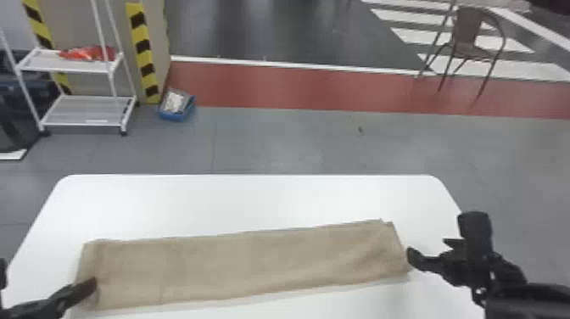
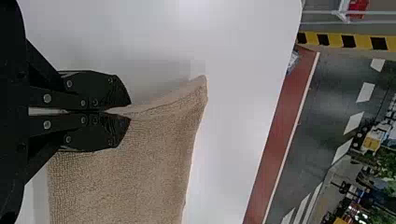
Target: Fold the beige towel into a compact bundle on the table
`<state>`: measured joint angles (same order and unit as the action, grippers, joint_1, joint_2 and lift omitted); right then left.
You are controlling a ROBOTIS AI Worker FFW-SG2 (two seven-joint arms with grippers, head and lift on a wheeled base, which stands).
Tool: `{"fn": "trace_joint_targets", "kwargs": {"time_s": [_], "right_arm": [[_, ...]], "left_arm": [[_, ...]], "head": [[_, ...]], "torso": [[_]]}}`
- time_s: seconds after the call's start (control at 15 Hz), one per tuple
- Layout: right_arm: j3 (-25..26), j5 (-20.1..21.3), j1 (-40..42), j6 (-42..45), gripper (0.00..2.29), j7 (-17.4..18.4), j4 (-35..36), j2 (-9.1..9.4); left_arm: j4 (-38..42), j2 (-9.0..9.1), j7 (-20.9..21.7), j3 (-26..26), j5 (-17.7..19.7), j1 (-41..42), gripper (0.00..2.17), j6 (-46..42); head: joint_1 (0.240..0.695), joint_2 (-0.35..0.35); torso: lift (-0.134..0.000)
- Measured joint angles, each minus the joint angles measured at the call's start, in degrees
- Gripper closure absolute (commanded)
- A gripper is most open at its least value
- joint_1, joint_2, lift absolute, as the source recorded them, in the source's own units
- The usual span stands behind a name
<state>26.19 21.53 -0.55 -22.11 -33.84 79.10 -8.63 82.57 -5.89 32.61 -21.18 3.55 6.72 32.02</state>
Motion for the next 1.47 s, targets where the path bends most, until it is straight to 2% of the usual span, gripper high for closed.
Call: {"fn": "trace_joint_targets", "kwargs": {"time_s": [0.2,0.47,0.6,0.73,0.8,1.07,1.2,1.47], "right_arm": [[0.0,0.1,0.1,-0.3,0.06,0.0,0.1,0.03],[0.4,0.0,0.9,-1.0,0.06,-0.3,1.8,0.35],[1.1,0.0,1.0,-0.9,0.06,-0.4,1.9,0.26],[1.3,0.0,1.1,-1.1,0.06,-0.4,2.3,0.26],[1.4,0.0,1.3,-1.2,0.06,-0.5,2.6,0.28],[2.6,-0.5,2.5,-1.2,0.06,-0.6,3.7,0.29],[3.3,-1.2,3.2,-1.2,0.06,-0.7,4.2,0.26],[4.9,-2.1,3.9,-0.8,0.06,-1.3,4.6,-0.06]], "left_arm": [[5.9,0.14,2.0,-1.6,2.8,2.3,1.85,4.1],[14.8,0.60,4.0,-3.5,3.5,3.8,1.85,13.0],[20.3,1.30,4.3,-2.8,4.1,6.1,1.85,15.1],[25.2,2.01,3.1,0.6,4.9,8.0,1.85,17.3],[27.6,2.43,1.8,3.3,5.3,8.6,1.85,18.4],[33.7,3.16,-4.5,15.5,5.6,9.2,1.85,19.2],[35.1,3.16,-5.6,18.5,5.8,8.5,1.85,19.4],[38.4,3.15,-8.6,20.2,10.0,8.5,1.85,21.8]], "head": [[0.695,-0.143],[0.695,-0.149],[0.695,-0.170],[0.695,-0.207],[0.695,-0.254],[0.695,-0.350],[0.695,-0.350],[0.695,-0.350]], "torso": [[0.000],[0.000],[0.000],[0.000],[0.000],[0.000],[0.000],[0.000]]}}
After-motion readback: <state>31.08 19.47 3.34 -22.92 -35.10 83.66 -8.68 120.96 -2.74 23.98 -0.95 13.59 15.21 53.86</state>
